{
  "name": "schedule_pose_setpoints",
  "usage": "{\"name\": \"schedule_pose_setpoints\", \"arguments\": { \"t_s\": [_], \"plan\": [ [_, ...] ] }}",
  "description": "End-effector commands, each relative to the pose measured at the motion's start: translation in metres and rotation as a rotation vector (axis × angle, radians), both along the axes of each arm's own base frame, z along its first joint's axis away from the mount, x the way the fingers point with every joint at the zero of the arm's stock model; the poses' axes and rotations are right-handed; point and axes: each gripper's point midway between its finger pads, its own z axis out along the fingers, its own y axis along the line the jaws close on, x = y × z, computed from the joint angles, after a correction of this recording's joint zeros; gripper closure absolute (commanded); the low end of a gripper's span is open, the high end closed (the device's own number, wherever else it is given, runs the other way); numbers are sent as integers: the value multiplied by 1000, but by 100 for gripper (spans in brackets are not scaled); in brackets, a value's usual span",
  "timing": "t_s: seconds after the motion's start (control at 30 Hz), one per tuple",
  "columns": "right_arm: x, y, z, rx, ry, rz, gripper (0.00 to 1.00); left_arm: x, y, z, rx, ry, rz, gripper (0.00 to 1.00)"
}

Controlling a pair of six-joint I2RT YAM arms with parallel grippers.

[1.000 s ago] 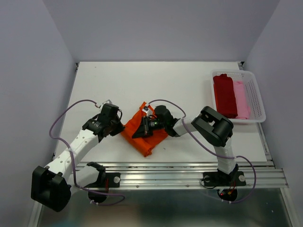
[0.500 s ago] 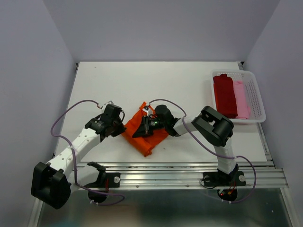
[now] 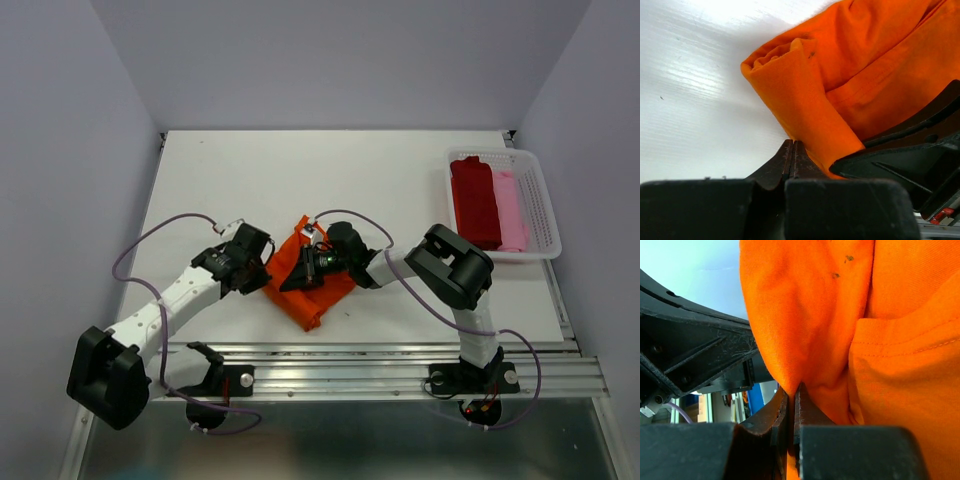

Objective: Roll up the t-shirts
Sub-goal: Roll the T-shirt to the center of the board.

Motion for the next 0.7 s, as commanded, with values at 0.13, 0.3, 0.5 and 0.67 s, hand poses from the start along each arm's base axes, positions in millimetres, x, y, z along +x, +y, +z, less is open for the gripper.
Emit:
{"name": "schedule_pose_setpoints", "arguments": {
  "t_s": [0.13, 0.3, 0.5, 0.67],
  "plan": [
    [7, 0, 17, 63, -60, 4, 99, 26, -15, 15, -20, -69, -6, 100],
    [7, 0, 18, 61, -63, -1, 83, 37, -22, 16, -25, -87, -23, 100],
    [8, -2, 20, 56, -81, -8, 56, 45, -31, 11, -43, -93, -43, 100],
    [14, -6, 24, 10, -141, -43, 35, 48, -34, 7, -48, -93, -51, 100]
  ]
}}
